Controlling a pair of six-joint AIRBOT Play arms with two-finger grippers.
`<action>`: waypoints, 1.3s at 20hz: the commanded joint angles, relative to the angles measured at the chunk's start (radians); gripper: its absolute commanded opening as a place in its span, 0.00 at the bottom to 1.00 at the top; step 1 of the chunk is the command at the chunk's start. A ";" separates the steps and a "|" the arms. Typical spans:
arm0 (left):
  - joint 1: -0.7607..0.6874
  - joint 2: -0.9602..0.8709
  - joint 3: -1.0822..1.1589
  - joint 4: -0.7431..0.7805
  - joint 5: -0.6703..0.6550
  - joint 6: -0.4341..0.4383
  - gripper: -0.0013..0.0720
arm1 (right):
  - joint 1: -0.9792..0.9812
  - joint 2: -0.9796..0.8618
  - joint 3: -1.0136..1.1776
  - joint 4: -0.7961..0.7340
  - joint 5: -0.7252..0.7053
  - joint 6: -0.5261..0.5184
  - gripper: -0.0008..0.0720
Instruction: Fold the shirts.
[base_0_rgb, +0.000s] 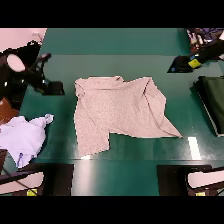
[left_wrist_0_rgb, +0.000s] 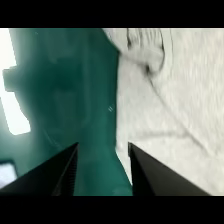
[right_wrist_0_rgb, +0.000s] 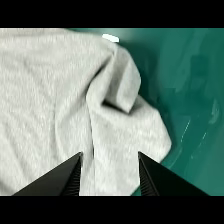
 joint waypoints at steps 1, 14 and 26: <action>0.007 0.098 -0.260 -0.110 0.022 0.035 0.54 | -0.030 0.143 -0.177 0.001 0.014 -0.023 0.56; -0.093 0.097 -0.478 -0.275 0.383 0.040 0.54 | -0.051 0.403 -0.500 0.000 -0.061 -0.028 0.56; -0.111 0.105 -0.346 -0.275 0.257 0.026 0.05 | -0.051 0.508 -0.657 -0.257 0.003 -0.039 0.57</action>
